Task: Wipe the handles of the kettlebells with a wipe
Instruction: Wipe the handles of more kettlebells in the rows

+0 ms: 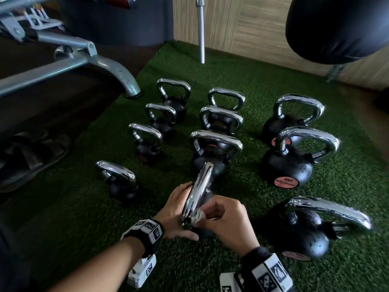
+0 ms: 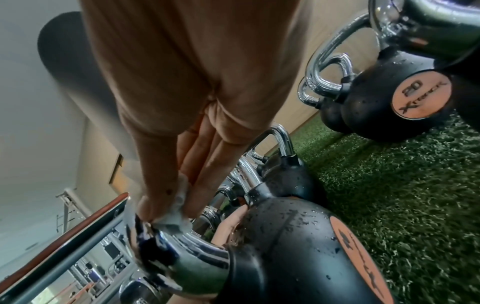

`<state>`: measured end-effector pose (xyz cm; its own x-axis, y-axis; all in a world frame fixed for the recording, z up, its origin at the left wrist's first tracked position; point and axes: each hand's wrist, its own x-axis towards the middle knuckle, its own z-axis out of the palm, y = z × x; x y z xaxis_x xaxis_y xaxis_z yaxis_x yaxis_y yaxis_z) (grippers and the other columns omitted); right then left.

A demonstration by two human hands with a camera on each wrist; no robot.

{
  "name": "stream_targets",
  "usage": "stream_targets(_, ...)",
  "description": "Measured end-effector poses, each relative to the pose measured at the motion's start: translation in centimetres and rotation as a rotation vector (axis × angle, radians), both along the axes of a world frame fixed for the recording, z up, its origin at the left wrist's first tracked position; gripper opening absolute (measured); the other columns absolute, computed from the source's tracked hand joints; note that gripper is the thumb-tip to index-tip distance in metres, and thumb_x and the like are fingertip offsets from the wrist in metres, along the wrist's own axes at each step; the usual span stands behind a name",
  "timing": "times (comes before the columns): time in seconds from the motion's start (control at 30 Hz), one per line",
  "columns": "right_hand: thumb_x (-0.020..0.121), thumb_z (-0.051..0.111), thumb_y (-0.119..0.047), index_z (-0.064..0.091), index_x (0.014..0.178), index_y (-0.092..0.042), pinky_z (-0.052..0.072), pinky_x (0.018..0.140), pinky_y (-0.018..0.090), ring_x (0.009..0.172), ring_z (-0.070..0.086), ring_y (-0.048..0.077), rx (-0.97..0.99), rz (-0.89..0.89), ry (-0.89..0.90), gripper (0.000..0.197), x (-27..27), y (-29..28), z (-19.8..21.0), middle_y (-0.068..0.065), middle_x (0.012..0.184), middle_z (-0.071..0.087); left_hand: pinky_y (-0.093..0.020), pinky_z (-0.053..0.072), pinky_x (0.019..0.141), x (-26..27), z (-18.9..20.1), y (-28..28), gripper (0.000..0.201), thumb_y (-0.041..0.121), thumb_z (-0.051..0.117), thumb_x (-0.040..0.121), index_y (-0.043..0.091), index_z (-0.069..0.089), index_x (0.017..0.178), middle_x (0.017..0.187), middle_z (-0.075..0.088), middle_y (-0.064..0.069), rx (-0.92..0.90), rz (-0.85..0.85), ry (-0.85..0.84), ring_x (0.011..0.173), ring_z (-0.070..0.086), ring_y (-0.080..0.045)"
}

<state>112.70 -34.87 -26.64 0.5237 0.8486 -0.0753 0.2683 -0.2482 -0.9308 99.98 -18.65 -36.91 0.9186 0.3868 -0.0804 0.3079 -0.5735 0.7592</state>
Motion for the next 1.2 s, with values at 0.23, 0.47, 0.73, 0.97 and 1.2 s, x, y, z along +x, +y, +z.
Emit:
stream_targets(0.23, 0.061, 0.095, -0.011, 0.074, 0.071, -0.019, 0.059, 0.062, 0.024, 0.064, 0.072, 0.008, -0.105, 0.025, -0.053, 0.024, -0.1, 0.1, -2.1, -0.005, 0.072, 0.077, -0.050, 0.018, 0.127, 0.0, 0.3, -0.2, 0.144, 0.051, 0.096, 0.051, 0.082, -0.024, 0.123, 0.152, -0.008, 0.030, 0.017, 0.001, -0.071, 0.156, 0.004, -0.023)
stream_targets(0.47, 0.073, 0.091, -0.014, 0.078, 0.076, -0.027, 0.050, 0.061, 0.010, 0.066, 0.070, -0.001, -0.079, 0.007, -0.081, 0.018, 0.1, 0.4, -3.2, -0.009, 0.070, 0.076, -0.054, 0.019, 0.126, 0.1, 0.6, -0.3, 0.137, 0.057, 0.093, 0.055, 0.077, -0.016, 0.135, 0.154, -0.009, 0.032, 0.066, -0.032, -0.081, 0.156, 0.006, -0.027)
stream_targets(0.73, 0.080, 0.075, -0.001, 0.080, 0.083, -0.018, 0.045, 0.071, 0.010, 0.076, 0.063, -0.004, -0.106, 0.217, -0.256, 0.018, 1.4, 2.4, -4.5, -0.020, 0.080, 0.065, -0.051, 0.014, 0.128, 0.2, -0.7, 0.1, 0.137, 0.061, 0.092, 0.055, 0.056, -0.004, 0.154, 0.151, -0.021, 0.044, 0.103, -0.042, -0.111, 0.155, -0.004, -0.015)
stream_targets(0.97, 0.081, 0.075, -0.005, 0.076, 0.076, -0.043, 0.051, 0.080, 0.021, 0.087, 0.069, 0.004, -0.074, 0.349, -0.100, 0.039, 2.5, 2.5, -4.2, -0.015, 0.089, 0.073, -0.057, 0.025, 0.123, 0.1, -1.5, 0.2, 0.139, 0.063, 0.092, 0.051, 0.063, -0.008, 0.148, 0.156, -0.011, 0.039, 0.087, -0.019, -0.187, 0.156, 0.011, -0.026)
stream_targets(1.2, 0.083, 0.078, -0.003, 0.078, 0.096, -0.003, 0.057, 0.085, 0.035, 0.088, 0.069, 0.026, 0.018, 0.343, 0.477, 0.013, 3.1, 2.1, -5.0, 0.022, 0.099, 0.077, -0.054, 0.024, 0.125, 0.1, -2.2, 0.5, 0.138, 0.069, 0.089, 0.052, 0.058, -0.007, 0.151, 0.159, -0.010, 0.033, 0.110, -0.020, -0.206, 0.156, 0.009, -0.024)
